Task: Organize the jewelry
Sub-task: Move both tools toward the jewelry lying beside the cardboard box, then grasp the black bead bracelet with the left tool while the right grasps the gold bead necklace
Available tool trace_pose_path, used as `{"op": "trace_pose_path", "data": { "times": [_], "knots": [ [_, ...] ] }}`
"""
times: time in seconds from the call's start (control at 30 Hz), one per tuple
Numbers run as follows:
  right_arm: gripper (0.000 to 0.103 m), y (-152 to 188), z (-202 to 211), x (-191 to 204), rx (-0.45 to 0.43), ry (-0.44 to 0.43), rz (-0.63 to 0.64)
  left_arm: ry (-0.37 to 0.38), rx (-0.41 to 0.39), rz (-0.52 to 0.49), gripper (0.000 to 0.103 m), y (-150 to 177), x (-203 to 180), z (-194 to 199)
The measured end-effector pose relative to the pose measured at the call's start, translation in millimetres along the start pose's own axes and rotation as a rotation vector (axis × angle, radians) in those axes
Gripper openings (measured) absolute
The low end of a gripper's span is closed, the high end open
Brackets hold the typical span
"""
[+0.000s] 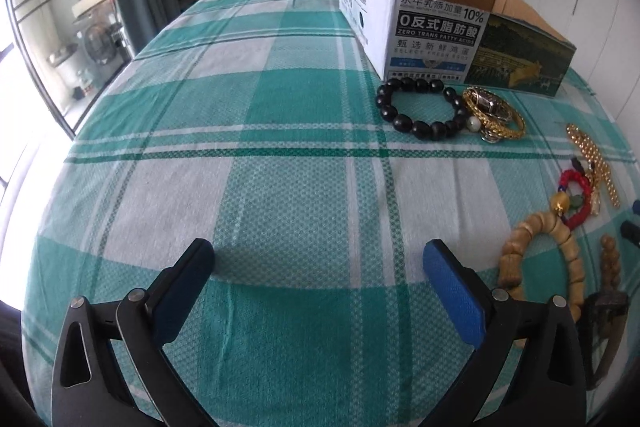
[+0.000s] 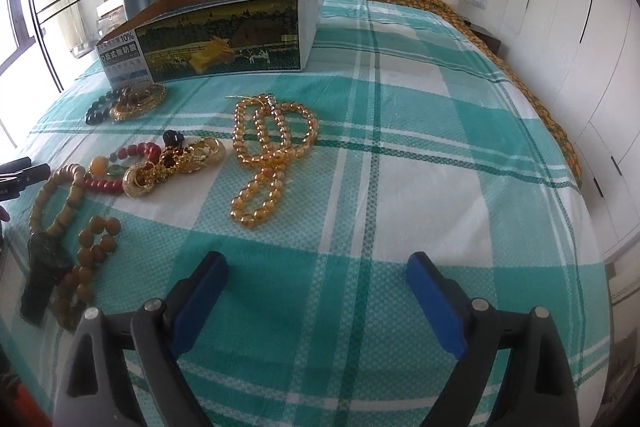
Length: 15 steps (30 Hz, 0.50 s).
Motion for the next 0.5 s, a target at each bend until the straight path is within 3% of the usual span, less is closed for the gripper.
{"op": "trace_pose_path", "data": {
  "times": [0.07,0.37,0.5],
  "knots": [
    [0.100,-2.9,-3.6,-0.7,0.001,-0.004,0.000,-0.001,0.001,-0.001,0.103,-2.9,-1.0,-2.0],
    [0.103,-2.1,-4.4,-0.3,0.002,0.001,-0.008,-0.007,-0.002,0.022,0.103,-3.1,0.1,-2.2],
    [0.103,-3.4,-5.3,-0.4,0.003,0.003,-0.013,0.013,0.009,-0.012,0.103,-12.6,-1.6,-9.9]
  ]
}}
Point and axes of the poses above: each gripper's, at about its wrist camera, not at the fingertips, and z roughly against the way its jaws point, x to its left, y to its underside, the point moved 9 cm from there along -z, roughly the way its jaws point, and after that the axes turned 11 degrees about z, right-handed, at the moved point
